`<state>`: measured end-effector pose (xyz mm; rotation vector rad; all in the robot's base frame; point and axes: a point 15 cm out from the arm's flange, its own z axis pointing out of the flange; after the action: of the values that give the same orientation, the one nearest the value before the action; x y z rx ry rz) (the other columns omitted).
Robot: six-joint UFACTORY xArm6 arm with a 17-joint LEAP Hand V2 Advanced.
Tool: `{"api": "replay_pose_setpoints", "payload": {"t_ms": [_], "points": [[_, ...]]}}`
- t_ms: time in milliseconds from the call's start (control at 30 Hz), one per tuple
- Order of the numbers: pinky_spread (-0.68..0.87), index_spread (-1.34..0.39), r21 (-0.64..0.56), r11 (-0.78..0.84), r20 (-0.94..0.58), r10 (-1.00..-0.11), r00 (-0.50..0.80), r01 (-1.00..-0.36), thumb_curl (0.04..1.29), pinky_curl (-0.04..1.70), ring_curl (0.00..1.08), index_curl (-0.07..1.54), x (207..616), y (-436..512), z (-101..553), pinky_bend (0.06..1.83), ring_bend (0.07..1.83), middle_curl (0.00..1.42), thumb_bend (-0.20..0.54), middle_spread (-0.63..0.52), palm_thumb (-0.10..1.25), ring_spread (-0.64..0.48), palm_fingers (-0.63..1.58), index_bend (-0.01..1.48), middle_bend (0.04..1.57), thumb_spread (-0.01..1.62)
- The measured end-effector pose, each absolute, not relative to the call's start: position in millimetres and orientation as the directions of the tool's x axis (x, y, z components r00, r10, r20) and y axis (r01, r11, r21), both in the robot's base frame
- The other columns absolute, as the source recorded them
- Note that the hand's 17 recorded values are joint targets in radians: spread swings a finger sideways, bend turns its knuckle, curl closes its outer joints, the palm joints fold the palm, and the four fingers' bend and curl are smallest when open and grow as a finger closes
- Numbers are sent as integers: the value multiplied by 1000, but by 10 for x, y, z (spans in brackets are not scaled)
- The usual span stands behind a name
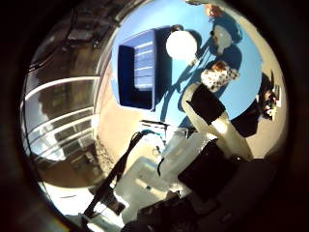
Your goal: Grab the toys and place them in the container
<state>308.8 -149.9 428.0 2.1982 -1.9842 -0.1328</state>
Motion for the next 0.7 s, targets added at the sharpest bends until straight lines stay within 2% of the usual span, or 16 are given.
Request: {"api": "replay_pose_setpoints", "payload": {"t_ms": [67,167,467,700], "points": [[410,-165,187,-95,52,-993,106,-978,279,212,325,351,3108,-1526,4268,355,237,295,-17,-6,646,261,277,171,150,1286],[409,-159,170,-100,60,-992,111,-980,280,237,329,334,3203,-1541,4243,410,216,290,-19,30,643,267,122,146,143,1281],[418,-168,64,-108,94,-989,114,-992,291,250,331,290,3948,-1713,4125,457,257,289,-21,53,636,272,77,162,164,1258],[460,-165,56,-45,53,-997,48,-997,280,277,337,249,4493,-1865,3886,570,287,295,-34,91,533,295,50,136,163,1238]]}}
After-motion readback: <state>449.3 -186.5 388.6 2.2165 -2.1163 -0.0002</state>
